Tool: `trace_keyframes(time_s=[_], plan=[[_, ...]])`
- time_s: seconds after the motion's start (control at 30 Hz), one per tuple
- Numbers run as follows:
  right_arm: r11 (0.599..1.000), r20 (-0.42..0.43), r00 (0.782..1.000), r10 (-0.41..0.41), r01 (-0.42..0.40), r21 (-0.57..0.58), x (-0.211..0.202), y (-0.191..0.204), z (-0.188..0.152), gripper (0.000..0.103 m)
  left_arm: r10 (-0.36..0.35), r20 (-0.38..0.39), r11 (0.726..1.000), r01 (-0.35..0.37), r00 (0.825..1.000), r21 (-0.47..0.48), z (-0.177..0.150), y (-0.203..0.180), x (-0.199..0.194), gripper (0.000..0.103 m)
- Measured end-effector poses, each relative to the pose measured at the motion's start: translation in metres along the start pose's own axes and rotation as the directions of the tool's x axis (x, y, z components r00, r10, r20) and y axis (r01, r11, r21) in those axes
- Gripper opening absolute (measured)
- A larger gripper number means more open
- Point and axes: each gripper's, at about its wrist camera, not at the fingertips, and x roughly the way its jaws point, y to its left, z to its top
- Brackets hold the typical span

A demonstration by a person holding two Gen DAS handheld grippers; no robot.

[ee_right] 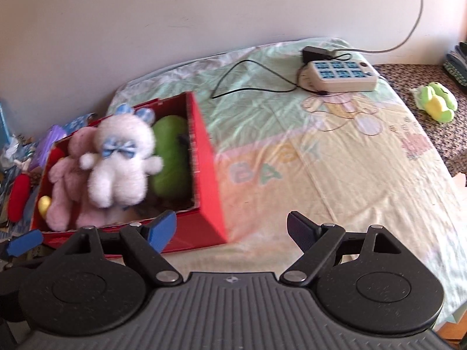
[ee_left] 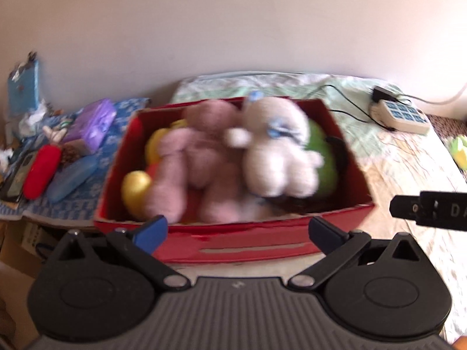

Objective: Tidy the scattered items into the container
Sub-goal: 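Withdraw both grippers up and back from the red box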

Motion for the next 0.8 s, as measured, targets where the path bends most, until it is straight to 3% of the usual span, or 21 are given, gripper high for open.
trace_keyframes(time_s=[0.23, 0.43, 0.8], plan=[[0.998, 0.002, 0.999, -0.048, 0.048, 0.026, -0.005, -0.050, 0.000, 0.086, -0.014, -0.007, 0.999, 0.015, 1.000, 0.051, 0.003, -0.057, -0.002, 0.103], [1.000, -0.002, 1.000, -0.026, 0.026, -0.006, -0.008, -0.072, -0.001, 0.086, -0.019, -0.020, 0.998, 0.020, 1.000, 0.058, 0.000, -0.087, 0.000, 0.103], [0.991, -0.027, 0.997, 0.074, -0.076, -0.114, 0.000, -0.047, -0.003, 0.086, 0.085, -0.043, 0.996, -0.086, 0.995, -0.037, -0.010, -0.060, -0.001, 0.103]])
